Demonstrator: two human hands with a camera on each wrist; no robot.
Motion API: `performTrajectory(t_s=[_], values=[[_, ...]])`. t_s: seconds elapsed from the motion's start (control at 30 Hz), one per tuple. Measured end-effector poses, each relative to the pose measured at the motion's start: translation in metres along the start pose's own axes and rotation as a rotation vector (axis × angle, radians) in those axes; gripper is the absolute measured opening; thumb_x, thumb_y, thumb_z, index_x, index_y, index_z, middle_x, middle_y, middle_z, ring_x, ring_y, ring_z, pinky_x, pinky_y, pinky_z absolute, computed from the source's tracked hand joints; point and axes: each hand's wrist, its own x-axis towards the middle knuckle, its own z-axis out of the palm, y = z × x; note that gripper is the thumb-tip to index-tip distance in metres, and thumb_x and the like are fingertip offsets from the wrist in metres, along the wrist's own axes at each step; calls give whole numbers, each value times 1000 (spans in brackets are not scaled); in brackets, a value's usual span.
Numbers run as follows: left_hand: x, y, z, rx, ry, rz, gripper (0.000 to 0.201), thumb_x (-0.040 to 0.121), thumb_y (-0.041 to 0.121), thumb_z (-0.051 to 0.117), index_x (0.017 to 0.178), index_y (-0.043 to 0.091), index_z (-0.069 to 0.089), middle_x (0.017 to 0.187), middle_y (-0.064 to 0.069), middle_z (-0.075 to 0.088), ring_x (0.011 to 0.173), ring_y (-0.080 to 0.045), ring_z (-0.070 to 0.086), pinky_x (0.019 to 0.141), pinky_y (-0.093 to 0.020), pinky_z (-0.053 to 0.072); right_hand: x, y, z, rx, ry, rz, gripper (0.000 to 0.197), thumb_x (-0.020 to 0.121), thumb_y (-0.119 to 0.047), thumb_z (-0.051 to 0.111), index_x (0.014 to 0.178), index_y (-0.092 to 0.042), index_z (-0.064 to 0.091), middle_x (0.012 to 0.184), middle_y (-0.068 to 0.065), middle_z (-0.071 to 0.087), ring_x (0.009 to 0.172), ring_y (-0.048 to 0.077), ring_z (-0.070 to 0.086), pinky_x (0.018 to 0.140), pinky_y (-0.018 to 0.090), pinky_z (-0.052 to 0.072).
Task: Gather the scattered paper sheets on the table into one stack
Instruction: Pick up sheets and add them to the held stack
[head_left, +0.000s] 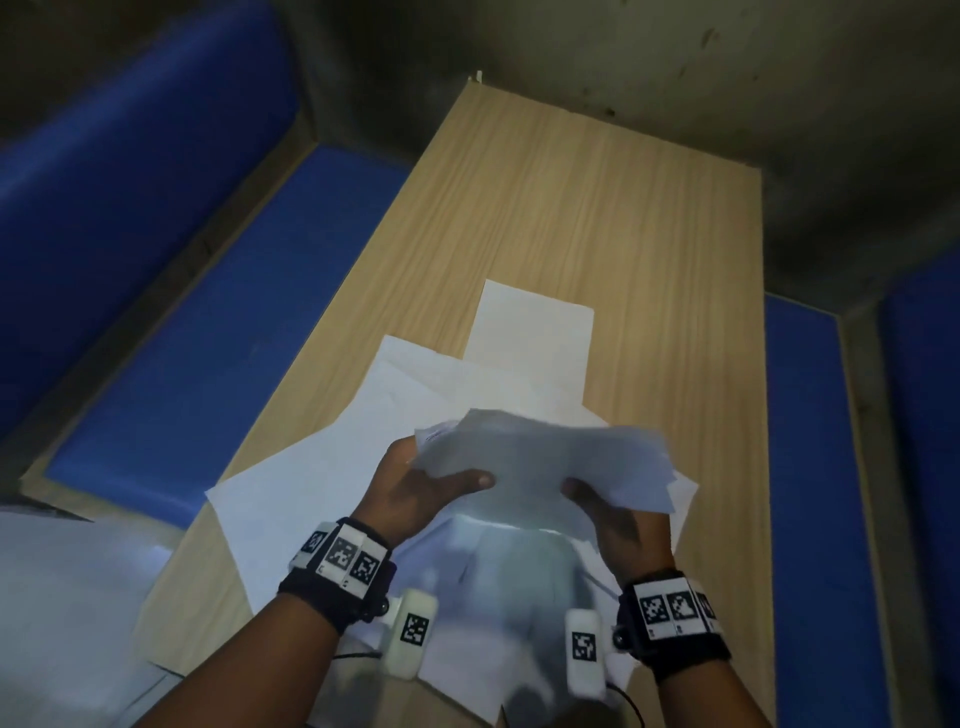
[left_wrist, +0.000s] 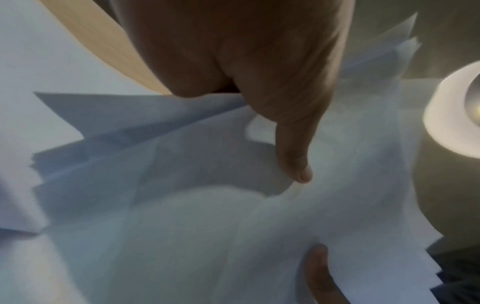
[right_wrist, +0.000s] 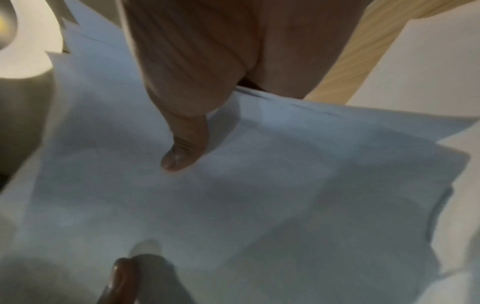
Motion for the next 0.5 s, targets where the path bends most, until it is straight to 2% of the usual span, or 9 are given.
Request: performTrajectory(t_s=[0.1, 0.17, 0.2, 0.27, 0.33, 0.37, 0.43, 0.47, 0.5], values=[[-7, 1, -1, -23, 39, 6, 38, 73, 4, 86, 65, 37, 69, 58, 40, 63, 61, 16, 62, 58, -6, 48, 0, 0, -2, 12, 9, -20, 42, 68, -12, 86, 87, -39, 60, 85, -22, 66, 74, -16, 62, 72, 10, 44], [-2, -19, -3, -17, 22, 6, 35, 70, 7, 90, 68, 40, 76, 69, 31, 71, 71, 4, 68, 66, -11, 51, -1, 10, 0, -39, -36, 7, 39, 65, -16, 88, 91, -33, 63, 80, -24, 68, 74, -19, 62, 70, 4, 45], [-1, -28, -4, -12, 23, 1, 32, 67, 9, 92, 74, 37, 77, 76, 27, 74, 78, 0, 71, 71, -14, 54, -2, 16, 2, -57, -51, 23, 40, 64, -17, 89, 96, -27, 65, 83, -22, 68, 79, -12, 64, 73, 6, 47], [-3, -38, -6, -4, 52, -19, 32, 62, 13, 94, 83, 31, 78, 88, 14, 79, 88, -10, 75, 76, -24, 59, -6, 19, 7, -65, -54, 81, 42, 64, -17, 90, 99, -20, 66, 89, -13, 67, 88, 8, 67, 80, 21, 47], [-5, -36, -5, -25, 66, -28, 32, 63, 7, 92, 86, 26, 81, 91, 1, 80, 89, -18, 75, 75, -31, 60, -7, 19, 8, -8, -27, 97, 38, 64, -11, 89, 91, -23, 66, 88, -14, 67, 81, 4, 67, 77, 22, 47], [-6, -36, -6, -47, 62, -19, 32, 65, 3, 91, 84, 26, 80, 89, 4, 80, 85, -12, 75, 71, -26, 58, -7, 19, 7, 3, -14, 81, 40, 62, -10, 90, 91, -23, 67, 89, -14, 68, 77, -2, 66, 74, 18, 48], [-9, -33, -7, -1, 77, -7, 34, 66, 8, 92, 81, 33, 76, 83, 19, 78, 78, 4, 71, 67, -12, 52, -9, 25, 4, 0, -7, 63, 42, 58, -18, 92, 94, -22, 70, 92, -10, 72, 80, -1, 67, 77, 19, 51], [-9, -32, -8, 24, 77, 2, 33, 65, 12, 92, 79, 37, 76, 81, 22, 77, 78, 6, 71, 68, -11, 52, -11, 25, 3, -2, -5, 67, 40, 57, -20, 92, 91, -22, 71, 92, -9, 73, 83, 6, 69, 80, 26, 52], [-10, -31, -8, 15, 64, 12, 33, 64, 15, 92, 79, 39, 78, 83, 18, 78, 82, 1, 73, 74, -18, 56, -12, 27, 3, 8, 0, 95, 36, 58, -18, 92, 87, -22, 71, 88, -10, 74, 84, 11, 70, 81, 31, 52]])
